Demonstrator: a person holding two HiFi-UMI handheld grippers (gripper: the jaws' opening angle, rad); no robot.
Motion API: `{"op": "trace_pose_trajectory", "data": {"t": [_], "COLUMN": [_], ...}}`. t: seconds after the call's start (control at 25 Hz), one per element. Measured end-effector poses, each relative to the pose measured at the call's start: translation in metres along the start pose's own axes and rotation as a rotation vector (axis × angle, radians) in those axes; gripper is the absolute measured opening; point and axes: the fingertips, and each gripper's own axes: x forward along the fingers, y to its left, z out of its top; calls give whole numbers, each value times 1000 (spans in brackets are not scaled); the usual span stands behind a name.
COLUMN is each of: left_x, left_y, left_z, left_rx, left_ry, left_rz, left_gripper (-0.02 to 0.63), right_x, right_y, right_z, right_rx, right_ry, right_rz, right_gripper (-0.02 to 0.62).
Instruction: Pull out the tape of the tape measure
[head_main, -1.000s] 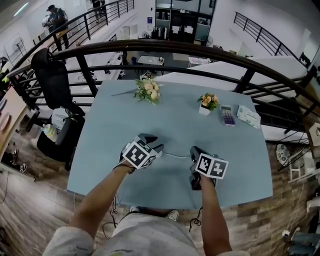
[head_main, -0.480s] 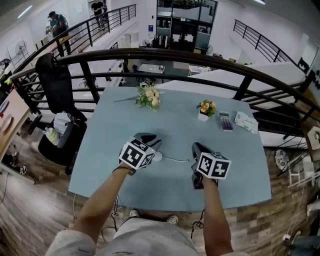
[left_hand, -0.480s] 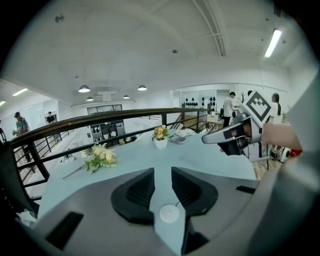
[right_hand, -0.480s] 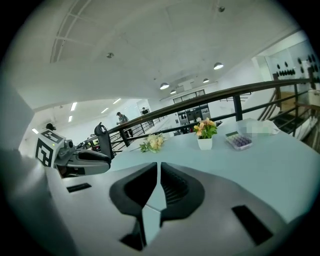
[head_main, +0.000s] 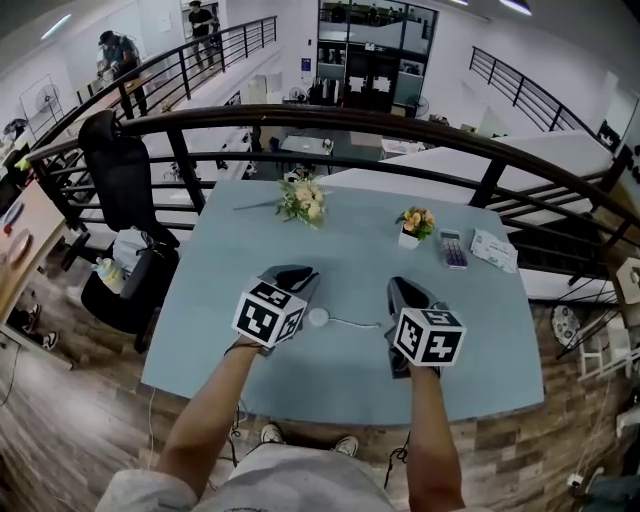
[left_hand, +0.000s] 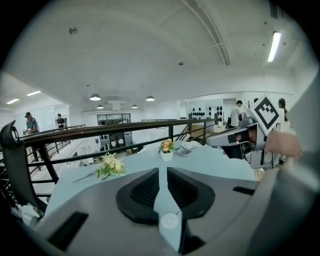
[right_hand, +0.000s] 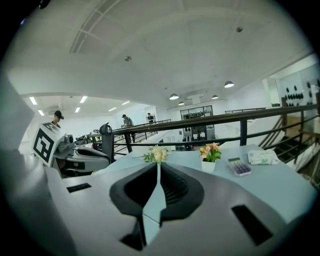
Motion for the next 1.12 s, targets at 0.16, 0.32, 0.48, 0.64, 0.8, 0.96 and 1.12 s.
{"op": "trace_pose_trajectory", "data": {"t": [0.16,0.32,0.48,0.64,0.8,0.96,1.12], "left_x": [-12,-24,-37,-41,-45,-46,-48], "left_y": [4,5,5,11,18,20,24], "left_z": [3,15,27,27,24,24,27], "left_rx": [8,-2,-3,6,-1,-3,-5], "left_ry": [-8,-59,-119,-131,-139,-150,-163], "left_rz": [33,62,99,120,146,155,167], "left_gripper": [40,29,11,-2,-2,-2,-2], "right_x": [-7,-14,-17,-18,-23,-24,-24], "right_y": [9,18,26,30,32,30,28], "right_z": [13,29,36,38,42,42,40], "right_rx": [-30,-67,-100,-118,-123,-130,-148], "right_ry": [-41,-93,-123,-142,-162,-167,-161], "right_rz": [-1,1,3,5,4,-6,-20], "right_gripper": [16,9,5,3,3,3,3]}}
